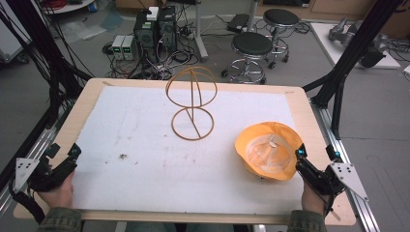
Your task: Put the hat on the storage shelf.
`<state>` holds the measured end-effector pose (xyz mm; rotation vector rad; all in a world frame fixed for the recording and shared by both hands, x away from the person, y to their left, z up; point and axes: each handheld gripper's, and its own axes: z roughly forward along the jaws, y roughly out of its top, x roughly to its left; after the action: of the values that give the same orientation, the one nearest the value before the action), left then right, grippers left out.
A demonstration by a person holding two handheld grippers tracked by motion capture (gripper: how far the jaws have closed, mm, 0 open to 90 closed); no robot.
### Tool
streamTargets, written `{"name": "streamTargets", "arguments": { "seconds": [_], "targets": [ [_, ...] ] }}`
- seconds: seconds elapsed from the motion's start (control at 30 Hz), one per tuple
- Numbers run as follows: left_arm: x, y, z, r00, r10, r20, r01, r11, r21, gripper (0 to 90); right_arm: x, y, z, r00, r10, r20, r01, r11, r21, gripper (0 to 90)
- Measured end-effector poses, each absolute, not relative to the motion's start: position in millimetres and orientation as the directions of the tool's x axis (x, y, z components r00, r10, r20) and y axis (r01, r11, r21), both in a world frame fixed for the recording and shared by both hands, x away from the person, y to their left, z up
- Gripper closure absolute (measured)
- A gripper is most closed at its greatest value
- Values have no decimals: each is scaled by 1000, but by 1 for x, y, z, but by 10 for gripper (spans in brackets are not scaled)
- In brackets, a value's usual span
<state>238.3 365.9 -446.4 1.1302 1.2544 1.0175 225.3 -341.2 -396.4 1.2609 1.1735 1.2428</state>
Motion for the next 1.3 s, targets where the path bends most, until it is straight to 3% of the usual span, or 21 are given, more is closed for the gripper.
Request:
{"name": "streamTargets", "arguments": {
  "seconds": [0.17,0.7,1.3],
  "targets": [
    [238,365,-446,68,982,-178,32,176,984,294,228,-340,-392,-15,995,94,56,-93,994,128],
    [238,365,-446,66,982,-177,28,175,984,294,235,-347,-385,20,996,88,177,-90,980,129],
    [238,365,-446,63,982,-176,29,175,984,294,245,-349,-389,-10,990,138,356,-125,926,164]
  ]
}}
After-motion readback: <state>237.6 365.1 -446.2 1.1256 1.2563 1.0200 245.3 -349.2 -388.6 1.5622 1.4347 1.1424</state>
